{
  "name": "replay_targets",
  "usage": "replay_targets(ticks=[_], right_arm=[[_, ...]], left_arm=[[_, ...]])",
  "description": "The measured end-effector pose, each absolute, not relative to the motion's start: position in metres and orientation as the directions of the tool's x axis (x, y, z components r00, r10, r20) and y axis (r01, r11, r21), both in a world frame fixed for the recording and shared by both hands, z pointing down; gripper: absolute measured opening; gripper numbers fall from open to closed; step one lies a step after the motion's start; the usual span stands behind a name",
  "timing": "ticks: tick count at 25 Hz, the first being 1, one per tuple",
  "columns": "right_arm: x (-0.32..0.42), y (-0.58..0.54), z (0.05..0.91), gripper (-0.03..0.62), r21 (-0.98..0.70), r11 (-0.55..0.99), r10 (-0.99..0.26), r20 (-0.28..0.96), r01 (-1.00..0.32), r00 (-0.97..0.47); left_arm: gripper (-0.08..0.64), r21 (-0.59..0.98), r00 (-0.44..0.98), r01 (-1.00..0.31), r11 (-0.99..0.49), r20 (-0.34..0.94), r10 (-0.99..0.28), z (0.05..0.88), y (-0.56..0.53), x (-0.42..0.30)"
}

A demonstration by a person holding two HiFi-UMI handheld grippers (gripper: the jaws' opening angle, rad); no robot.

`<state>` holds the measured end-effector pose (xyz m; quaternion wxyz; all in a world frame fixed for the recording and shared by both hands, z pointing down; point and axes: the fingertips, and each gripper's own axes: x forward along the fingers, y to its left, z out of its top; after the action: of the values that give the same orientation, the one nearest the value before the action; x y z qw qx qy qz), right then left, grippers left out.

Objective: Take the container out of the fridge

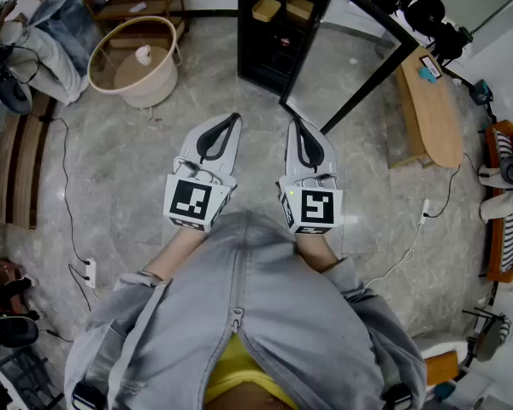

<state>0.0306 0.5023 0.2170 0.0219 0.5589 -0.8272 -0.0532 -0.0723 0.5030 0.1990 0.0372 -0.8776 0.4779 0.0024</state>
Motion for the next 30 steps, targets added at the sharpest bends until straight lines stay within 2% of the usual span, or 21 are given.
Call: replay_targets(ticks=[12, 30], right_arm=[[0.024, 0.441, 0.237, 0.0, 0.07, 0.37, -0.928, -0.019, -0.926, -0.372], [-0.009, 0.207, 0.261, 0.0, 0.086, 0.249, -0.968, 0.046, -0.965, -0.246]], left_arm=[[0.005, -0.032, 0.551, -0.835, -0.55, -0.016, -0.835, 0.229, 0.438, -0.082], [0.005, -0.025, 0.672, -0.74, -0.672, -0.021, -0.74, 0.236, 0.19, -0.112]])
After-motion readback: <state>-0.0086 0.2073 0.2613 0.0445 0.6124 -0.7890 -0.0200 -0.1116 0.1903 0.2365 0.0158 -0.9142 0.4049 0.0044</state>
